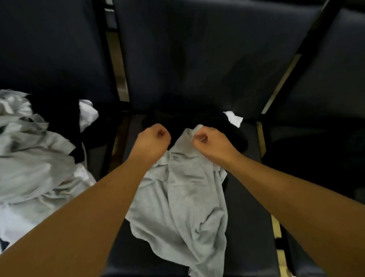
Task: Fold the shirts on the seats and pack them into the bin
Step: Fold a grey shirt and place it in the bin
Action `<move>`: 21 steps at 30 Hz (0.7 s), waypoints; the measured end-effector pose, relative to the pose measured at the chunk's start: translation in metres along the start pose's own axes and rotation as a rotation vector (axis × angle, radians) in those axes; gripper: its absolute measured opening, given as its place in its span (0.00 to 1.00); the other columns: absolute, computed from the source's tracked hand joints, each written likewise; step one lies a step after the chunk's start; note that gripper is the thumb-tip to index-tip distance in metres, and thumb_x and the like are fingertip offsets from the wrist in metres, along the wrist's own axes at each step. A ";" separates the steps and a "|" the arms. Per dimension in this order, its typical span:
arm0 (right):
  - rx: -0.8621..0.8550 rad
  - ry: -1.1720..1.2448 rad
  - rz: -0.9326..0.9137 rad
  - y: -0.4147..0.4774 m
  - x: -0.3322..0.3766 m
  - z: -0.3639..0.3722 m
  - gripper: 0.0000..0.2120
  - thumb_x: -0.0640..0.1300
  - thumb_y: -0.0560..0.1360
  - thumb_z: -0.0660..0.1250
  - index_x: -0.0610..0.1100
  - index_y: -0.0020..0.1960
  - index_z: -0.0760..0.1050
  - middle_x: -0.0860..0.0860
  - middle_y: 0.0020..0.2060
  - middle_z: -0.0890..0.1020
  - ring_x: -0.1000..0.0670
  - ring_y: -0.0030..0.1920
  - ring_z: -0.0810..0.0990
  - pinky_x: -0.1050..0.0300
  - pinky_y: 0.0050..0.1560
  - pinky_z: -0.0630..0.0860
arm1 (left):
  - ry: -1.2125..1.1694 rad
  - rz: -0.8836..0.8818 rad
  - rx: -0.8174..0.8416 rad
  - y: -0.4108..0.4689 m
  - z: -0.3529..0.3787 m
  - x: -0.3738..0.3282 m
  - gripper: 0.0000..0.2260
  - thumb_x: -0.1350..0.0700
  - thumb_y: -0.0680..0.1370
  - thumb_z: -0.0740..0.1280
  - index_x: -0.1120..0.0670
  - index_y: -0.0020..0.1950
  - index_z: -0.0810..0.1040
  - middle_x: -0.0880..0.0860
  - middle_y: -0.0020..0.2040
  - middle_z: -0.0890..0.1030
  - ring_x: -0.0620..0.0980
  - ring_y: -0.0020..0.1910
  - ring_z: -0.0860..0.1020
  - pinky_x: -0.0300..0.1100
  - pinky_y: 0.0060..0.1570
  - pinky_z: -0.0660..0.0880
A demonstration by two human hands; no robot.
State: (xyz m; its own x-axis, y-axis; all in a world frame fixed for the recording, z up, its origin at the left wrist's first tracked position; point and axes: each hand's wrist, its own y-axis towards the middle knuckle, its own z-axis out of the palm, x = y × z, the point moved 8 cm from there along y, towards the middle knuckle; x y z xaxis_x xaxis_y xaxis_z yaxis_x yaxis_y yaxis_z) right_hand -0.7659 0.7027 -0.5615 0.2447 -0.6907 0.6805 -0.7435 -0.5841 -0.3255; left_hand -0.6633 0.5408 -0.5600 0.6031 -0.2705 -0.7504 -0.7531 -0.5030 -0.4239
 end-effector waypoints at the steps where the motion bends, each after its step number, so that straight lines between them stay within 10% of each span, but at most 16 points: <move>1: -0.016 -0.019 -0.021 0.007 -0.009 0.010 0.10 0.47 0.78 0.69 0.42 0.56 0.79 0.49 0.52 0.79 0.51 0.50 0.80 0.59 0.50 0.77 | 0.035 0.030 0.004 0.009 0.012 0.008 0.05 0.56 0.81 0.63 0.51 0.51 0.79 0.50 0.44 0.81 0.49 0.42 0.79 0.39 0.38 0.75; 7: -0.146 -0.112 -0.175 0.040 -0.047 0.042 0.19 0.48 0.76 0.71 0.45 0.64 0.73 0.53 0.57 0.67 0.55 0.47 0.74 0.65 0.50 0.71 | 0.062 0.226 -0.010 0.053 0.057 0.045 0.11 0.51 0.80 0.67 0.51 0.62 0.78 0.49 0.56 0.79 0.45 0.51 0.78 0.33 0.47 0.71; 15: -0.330 -0.149 -0.416 0.062 -0.053 0.045 0.06 0.49 0.77 0.70 0.50 0.53 0.79 0.55 0.49 0.72 0.58 0.50 0.76 0.54 0.55 0.77 | 0.094 0.536 -0.141 0.065 0.075 0.055 0.03 0.55 0.80 0.69 0.54 0.49 0.81 0.49 0.42 0.82 0.48 0.40 0.79 0.41 0.43 0.76; 21: -0.339 0.046 -0.505 0.051 -0.045 0.038 0.03 0.42 0.78 0.71 0.49 0.47 0.79 0.51 0.47 0.74 0.59 0.44 0.74 0.72 0.49 0.69 | -0.068 0.532 -0.195 0.057 0.064 0.056 0.05 0.55 0.81 0.62 0.51 0.47 0.76 0.45 0.33 0.75 0.40 0.28 0.70 0.35 0.30 0.69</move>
State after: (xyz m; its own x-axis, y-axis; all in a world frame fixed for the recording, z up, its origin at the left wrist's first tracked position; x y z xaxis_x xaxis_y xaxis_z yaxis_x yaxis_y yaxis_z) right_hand -0.7911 0.6879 -0.6341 0.5971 -0.3407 0.7262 -0.7014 -0.6610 0.2666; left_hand -0.6895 0.5498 -0.6584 0.1311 -0.4775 -0.8688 -0.8820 -0.4563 0.1177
